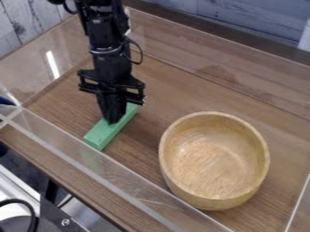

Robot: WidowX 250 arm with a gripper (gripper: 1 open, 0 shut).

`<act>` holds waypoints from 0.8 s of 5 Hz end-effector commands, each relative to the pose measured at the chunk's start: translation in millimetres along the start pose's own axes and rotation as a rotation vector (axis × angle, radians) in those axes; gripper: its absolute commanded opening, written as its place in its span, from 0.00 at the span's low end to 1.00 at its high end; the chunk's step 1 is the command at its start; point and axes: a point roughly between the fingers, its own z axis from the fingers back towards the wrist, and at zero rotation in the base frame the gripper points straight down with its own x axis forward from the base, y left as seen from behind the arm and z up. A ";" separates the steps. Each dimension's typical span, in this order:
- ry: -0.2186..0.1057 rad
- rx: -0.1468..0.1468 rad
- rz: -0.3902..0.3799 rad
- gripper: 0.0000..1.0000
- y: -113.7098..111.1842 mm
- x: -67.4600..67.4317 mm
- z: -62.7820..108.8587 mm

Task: Put the green block in the brown bowl

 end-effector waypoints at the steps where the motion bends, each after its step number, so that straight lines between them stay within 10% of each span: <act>1: -0.092 0.017 -0.009 0.00 -2.6 9.8 30.9; 3: -0.144 0.004 -0.027 0.00 -25.0 12.9 80.2; 4: -0.140 0.010 -0.028 1.00 -21.5 14.1 64.0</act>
